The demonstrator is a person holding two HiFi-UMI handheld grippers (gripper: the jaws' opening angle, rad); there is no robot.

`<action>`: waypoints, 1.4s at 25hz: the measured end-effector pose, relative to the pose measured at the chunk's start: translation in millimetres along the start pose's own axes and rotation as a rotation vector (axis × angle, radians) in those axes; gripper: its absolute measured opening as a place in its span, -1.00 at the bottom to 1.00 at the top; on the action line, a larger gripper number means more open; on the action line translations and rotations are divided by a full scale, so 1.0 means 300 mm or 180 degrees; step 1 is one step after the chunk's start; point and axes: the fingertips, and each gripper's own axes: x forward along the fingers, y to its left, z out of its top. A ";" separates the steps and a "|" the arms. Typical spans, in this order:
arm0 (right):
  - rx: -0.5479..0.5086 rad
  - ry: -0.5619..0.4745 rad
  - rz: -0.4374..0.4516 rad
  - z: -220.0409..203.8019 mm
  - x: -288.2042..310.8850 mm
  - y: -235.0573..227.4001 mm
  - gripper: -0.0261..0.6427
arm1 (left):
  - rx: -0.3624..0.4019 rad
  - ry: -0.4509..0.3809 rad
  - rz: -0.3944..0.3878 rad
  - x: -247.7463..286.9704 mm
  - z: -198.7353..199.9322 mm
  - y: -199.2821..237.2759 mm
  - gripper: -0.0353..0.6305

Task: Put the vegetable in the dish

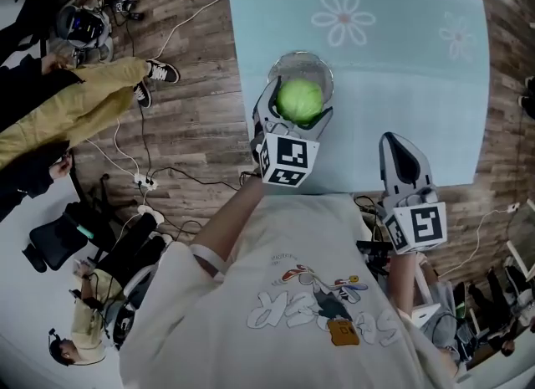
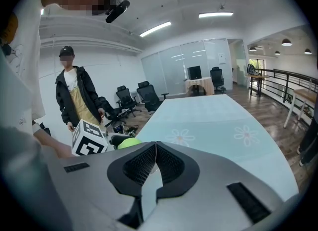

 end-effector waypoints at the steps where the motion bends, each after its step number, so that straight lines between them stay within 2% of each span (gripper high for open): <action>1: 0.0014 0.0015 -0.0008 -0.002 0.002 -0.008 -0.86 | -0.0013 0.0033 -0.0001 0.018 -0.011 0.003 0.67; 8: 0.0092 0.0122 -0.0054 -0.025 0.036 -0.075 -0.86 | -0.0143 0.0348 0.0028 0.178 -0.117 0.037 0.67; 15: 0.0141 0.0148 -0.0090 -0.044 0.031 -0.096 -0.86 | -0.0176 0.0449 0.0044 0.223 -0.147 0.038 0.67; 20: 0.0156 0.0112 -0.0091 -0.035 0.033 -0.092 -0.86 | -0.0206 0.0125 0.0112 0.208 -0.068 0.068 0.67; 25: 0.0155 0.0072 -0.0085 -0.027 0.018 -0.060 -0.86 | -0.0134 0.0128 0.0067 0.160 -0.059 0.057 0.65; 28: 0.0131 0.0032 -0.0077 -0.025 0.003 -0.032 -0.86 | -0.0079 0.0092 0.0072 0.113 -0.059 0.053 0.50; 32: 0.0096 -0.0009 -0.0074 -0.024 -0.021 0.018 -0.86 | -0.0100 0.0060 0.0059 0.043 -0.044 0.056 0.39; 35: 0.0067 -0.0044 -0.0084 -0.016 -0.038 0.058 -0.86 | -0.0124 -0.0030 0.0102 -0.017 -0.016 0.072 0.17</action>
